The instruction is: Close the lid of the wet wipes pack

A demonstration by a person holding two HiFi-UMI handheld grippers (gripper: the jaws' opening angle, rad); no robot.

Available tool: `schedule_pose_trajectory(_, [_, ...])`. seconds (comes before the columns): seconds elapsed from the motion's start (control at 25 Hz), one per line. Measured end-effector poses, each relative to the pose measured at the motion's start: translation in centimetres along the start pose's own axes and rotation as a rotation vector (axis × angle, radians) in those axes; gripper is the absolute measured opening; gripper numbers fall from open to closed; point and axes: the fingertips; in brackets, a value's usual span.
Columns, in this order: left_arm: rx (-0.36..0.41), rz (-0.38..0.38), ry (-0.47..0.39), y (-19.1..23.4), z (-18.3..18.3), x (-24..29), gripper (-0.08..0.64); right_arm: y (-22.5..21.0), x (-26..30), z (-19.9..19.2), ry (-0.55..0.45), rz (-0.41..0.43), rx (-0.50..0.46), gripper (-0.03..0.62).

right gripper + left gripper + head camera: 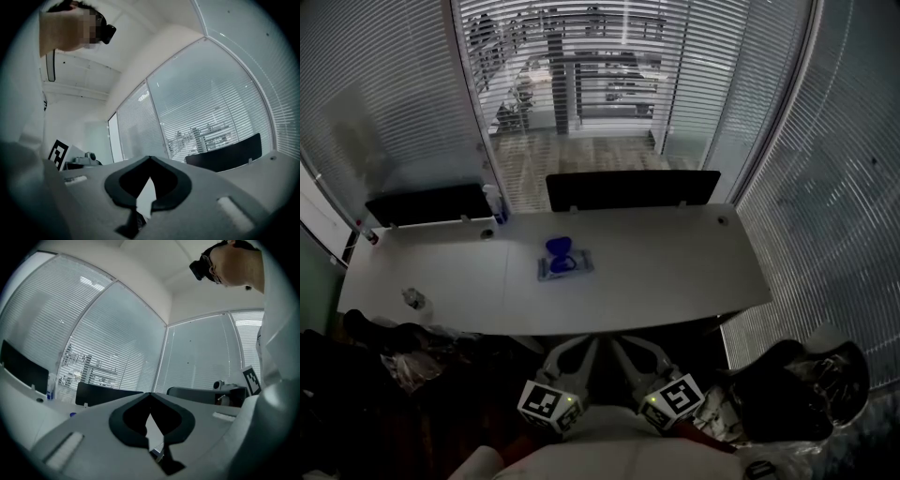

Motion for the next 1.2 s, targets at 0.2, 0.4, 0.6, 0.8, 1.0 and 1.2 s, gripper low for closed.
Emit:
schedule_pose_trajectory(0.2, [0.005, 0.008, -0.001, 0.3, -0.4, 0.0, 0.002, -0.1, 0.1, 0.2, -0.01, 0.003, -0.005, 0.002])
schedule_pose_trajectory(0.4, [-0.013, 0.017, 0.006, 1.3, -1.2, 0.2, 0.002, -0.4, 0.8, -0.2, -0.007, 0.007, -0.002, 0.0])
schedule_pose_trajectory(0.6, [-0.032, 0.026, 0.006, 3.1, -0.8, 1.1, 0.002, -1.2, 2.4, -0.4, 0.011, -0.011, 0.006, 0.002])
schedule_pose_trajectory(0.8, [-0.025, 0.013, -0.006, 6.4, -0.6, 2.5, 0.002, -2.5, 5.6, -0.3, 0.007, -0.034, -0.01, 0.002])
schedule_pose_trajectory(1.0, [-0.036, 0.03, -0.003, 11.4, 0.8, 4.3, 0.002, -4.2, 10.7, -0.4, 0.02, -0.057, -0.006, 0.002])
schedule_pose_trajectory(1.2, [-0.044, 0.024, -0.004, 18.0, 0.5, 6.8, 0.002, -6.1, 17.2, -1.6, 0.032, -0.062, -0.006, 0.002])
Point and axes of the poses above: the fingertips, and each gripper's own axes: x forward along the fingers, y to its left, z out of its top, and after that the axes turned 2 degrees about -z, right-handed
